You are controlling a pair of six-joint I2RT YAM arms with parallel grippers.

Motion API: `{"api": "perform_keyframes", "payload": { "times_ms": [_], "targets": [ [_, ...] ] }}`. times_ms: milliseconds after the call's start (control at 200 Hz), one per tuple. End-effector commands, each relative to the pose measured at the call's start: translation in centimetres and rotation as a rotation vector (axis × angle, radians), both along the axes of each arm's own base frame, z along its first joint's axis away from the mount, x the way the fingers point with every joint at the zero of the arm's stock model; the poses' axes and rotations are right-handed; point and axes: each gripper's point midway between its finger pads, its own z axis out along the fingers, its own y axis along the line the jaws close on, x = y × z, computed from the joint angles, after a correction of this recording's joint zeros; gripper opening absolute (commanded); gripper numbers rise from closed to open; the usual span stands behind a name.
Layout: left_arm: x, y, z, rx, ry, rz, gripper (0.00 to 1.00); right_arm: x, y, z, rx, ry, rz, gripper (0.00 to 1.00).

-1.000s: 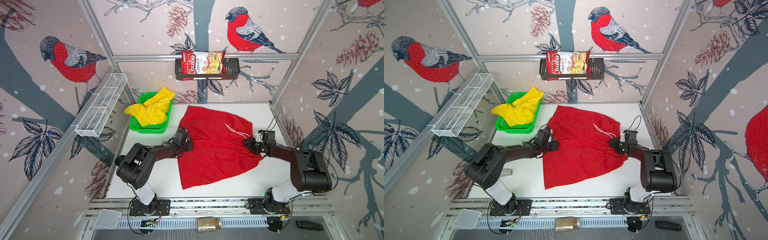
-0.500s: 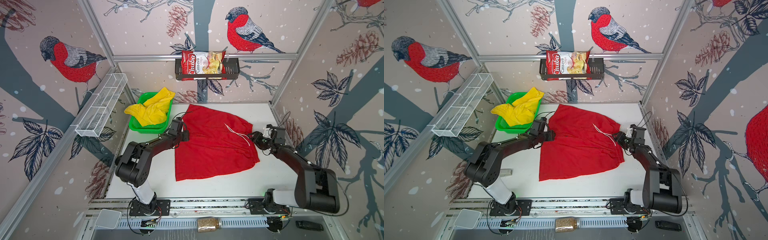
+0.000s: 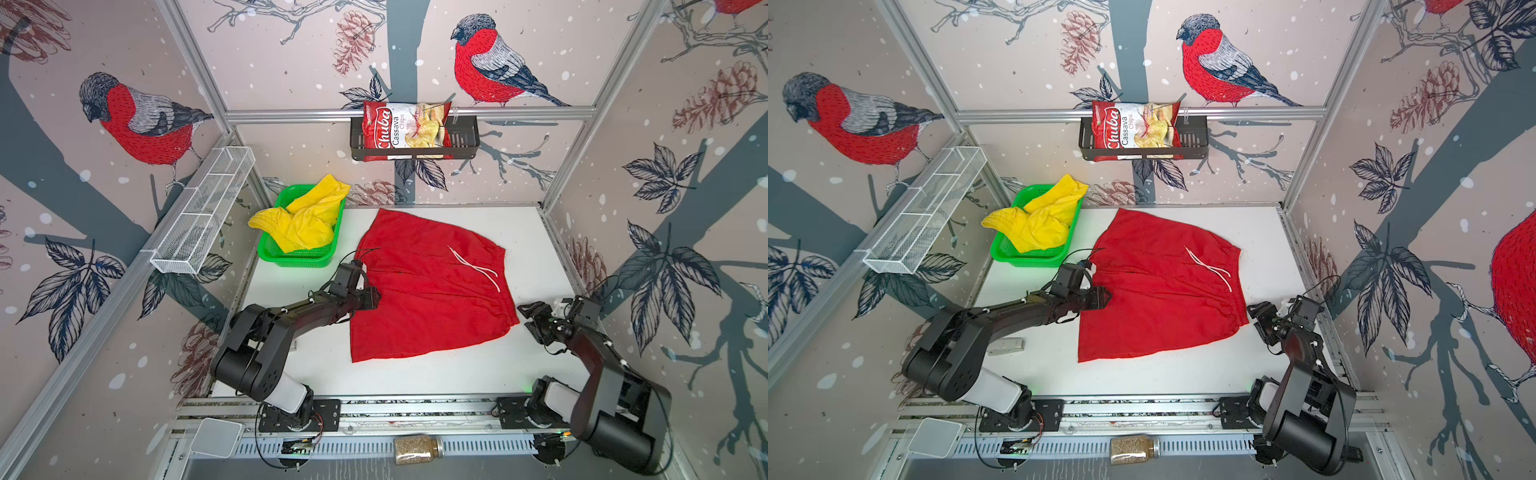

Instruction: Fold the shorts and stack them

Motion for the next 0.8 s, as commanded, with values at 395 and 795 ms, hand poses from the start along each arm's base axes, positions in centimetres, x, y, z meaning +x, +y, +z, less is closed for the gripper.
{"api": "perform_keyframes", "payload": {
  "times_ms": [395,795],
  "targets": [
    [1.8,1.9,-2.5,0.138,0.008,0.034,0.57,0.7,4.0,-1.8,0.020,0.080,0.142,0.37],
    [3.1,-6.9,10.4,0.088,-0.377,-0.300,0.64,2.0,0.6,3.1,-0.036,-0.046,0.089,0.55]
  ]
}}
